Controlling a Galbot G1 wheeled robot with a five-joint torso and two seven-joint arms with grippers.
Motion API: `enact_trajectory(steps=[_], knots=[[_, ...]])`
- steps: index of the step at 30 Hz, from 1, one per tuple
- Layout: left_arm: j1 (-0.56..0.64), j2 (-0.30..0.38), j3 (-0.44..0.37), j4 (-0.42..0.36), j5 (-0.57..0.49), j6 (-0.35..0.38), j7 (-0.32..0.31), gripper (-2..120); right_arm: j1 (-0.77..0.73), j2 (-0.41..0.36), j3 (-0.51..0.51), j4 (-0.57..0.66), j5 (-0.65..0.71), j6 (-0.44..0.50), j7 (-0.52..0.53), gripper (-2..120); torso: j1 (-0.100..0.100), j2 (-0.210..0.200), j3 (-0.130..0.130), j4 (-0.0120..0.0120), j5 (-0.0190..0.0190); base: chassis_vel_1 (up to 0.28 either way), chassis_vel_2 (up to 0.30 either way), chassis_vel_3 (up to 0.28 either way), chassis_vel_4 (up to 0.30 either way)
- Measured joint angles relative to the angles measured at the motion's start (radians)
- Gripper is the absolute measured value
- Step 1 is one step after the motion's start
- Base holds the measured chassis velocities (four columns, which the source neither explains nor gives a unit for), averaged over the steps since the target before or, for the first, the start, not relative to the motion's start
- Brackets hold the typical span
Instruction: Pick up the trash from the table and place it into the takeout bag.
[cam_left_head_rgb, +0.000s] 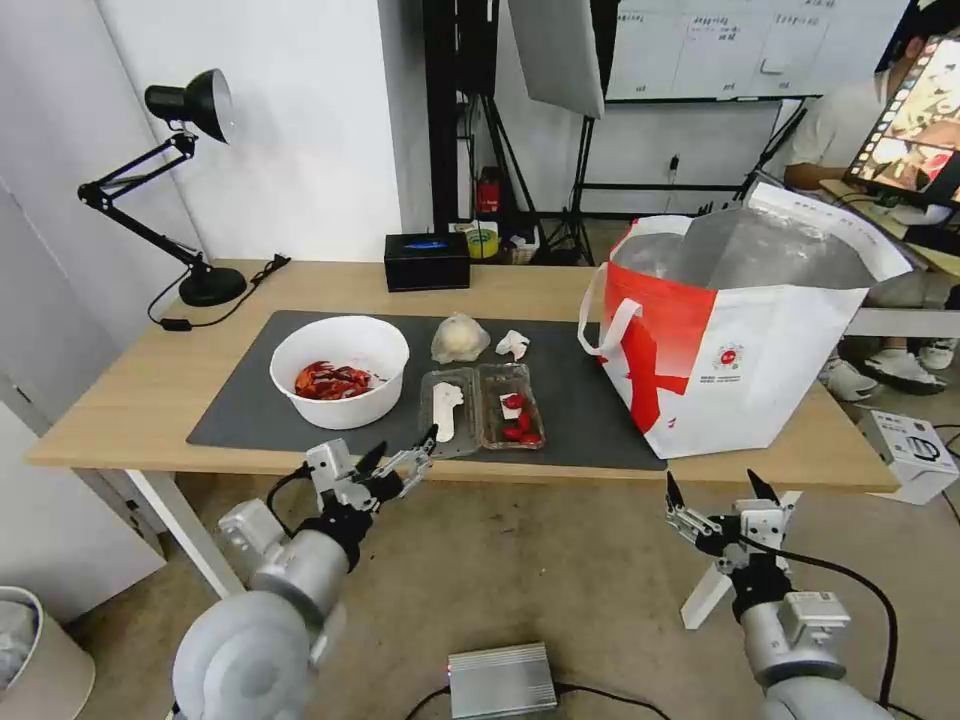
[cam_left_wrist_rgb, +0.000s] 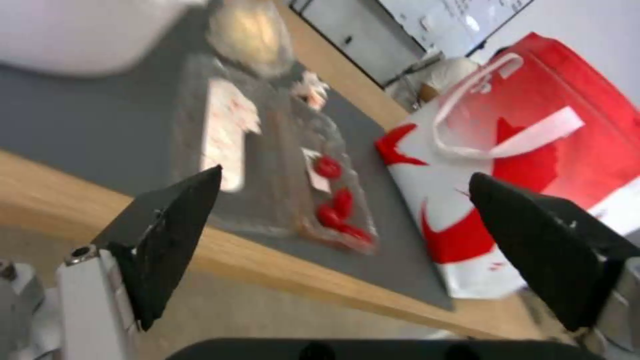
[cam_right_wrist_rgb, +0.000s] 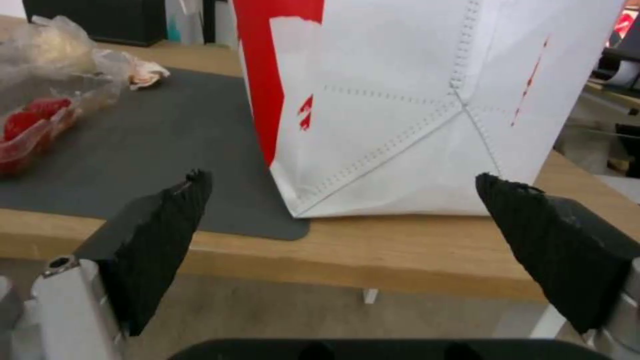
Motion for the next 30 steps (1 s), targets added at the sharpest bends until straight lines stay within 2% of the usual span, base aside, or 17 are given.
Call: enact_trajectory(steps=[1, 3, 5, 7, 8, 10, 11, 13, 18, 23, 30], knots=[[0.0, 0.0, 0.0, 0.0, 0.0, 0.0, 0.0, 100, 0.0, 0.0, 0.0, 0.0, 0.0, 0.0, 0.0, 100, 0.0, 0.0, 0.0, 0.0, 0.0, 0.0, 0.0, 0.0, 0.0], [-0.03, -0.003, 0.01, -0.001, -0.071, 0.022, -0.051, 100, 0.005, -0.004, -0.003, -0.007, -0.001, 0.0, 0.0, 100, 0.0, 0.0, 0.0, 0.0008, 0.0003, 0.0, 0.0, 0.0, 0.0], [-0.047, -0.005, 0.019, 0.006, -0.097, 0.029, -0.073, 100, 0.004, -0.003, -0.003, -0.008, -0.001, 0.0, 0.0, 100, 0.0, 0.0, 0.0, 0.0003, 0.0001, 0.0, 0.0, 0.0, 0.0], [-0.109, -0.012, 0.047, 0.045, -0.167, 0.056, -0.132, 100, 0.001, 0.003, 0.0, -0.01, 0.001, -0.001, 0.001, 100, 0.0, 0.0, 0.0, 0.0002, -0.0001, 0.0, 0.0, 0.0, 0.0], [-0.109, -0.012, 0.047, 0.045, -0.167, 0.056, -0.132, 100, 0.001, 0.003, 0.0, -0.01, 0.001, -0.001, 0.001, 100, 0.0, 0.0, 0.0, 0.0002, -0.0001, 0.0, 0.0, 0.0, 0.0], [-0.166, -0.017, 0.05, 0.074, -0.242, 0.122, -0.181, 100, -0.004, 0.009, 0.003, -0.009, 0.002, -0.002, 0.003, 100, 0.0, 0.0, 0.0, 0.0002, 0.0, 0.0, 0.0, 0.0, 0.0], [-0.166, -0.017, 0.05, 0.074, -0.242, 0.122, -0.181, 100, -0.004, 0.009, 0.003, -0.009, 0.002, -0.002, 0.003, 100, 0.0, 0.0, 0.0, 0.0002, 0.0, 0.0, 0.0, 0.0, 0.0], [-0.211, -0.021, 0.061, 0.101, -0.282, 0.167, -0.207, 100, -0.007, 0.011, 0.006, -0.012, 0.002, -0.002, 0.004, 100, 0.0, 0.0, 0.0, 0.0002, 0.0, 0.0, 0.0, 0.0, 0.0], [-0.254, -0.035, 0.092, 0.144, -0.319, 0.181, -0.235, 100, -0.006, 0.009, 0.014, -0.024, 0.001, -0.002, 0.006, 100, 0.0, 0.0, 0.0, 0.0001, 0.0001, 0.0, 0.0, 0.0, 0.0], [-0.279, -0.082, 0.129, 0.181, -0.34, 0.168, -0.286, 100, -0.001, 0.009, 0.018, -0.038, 0.002, -0.002, 0.009, 100, 0.0, 0.0, 0.0, 0.0002, 0.0001, 0.0, 0.0, 0.0, 0.0], [-0.296, -0.123, 0.13, 0.226, -0.343, 0.144, -0.305, 100, 0.007, 0.009, 0.018, -0.054, 0.002, -0.002, 0.011, 100, 0.0, 0.0, 0.0, 0.0003, 0.0001, 0.0, 0.0, 0.0, 0.0]])
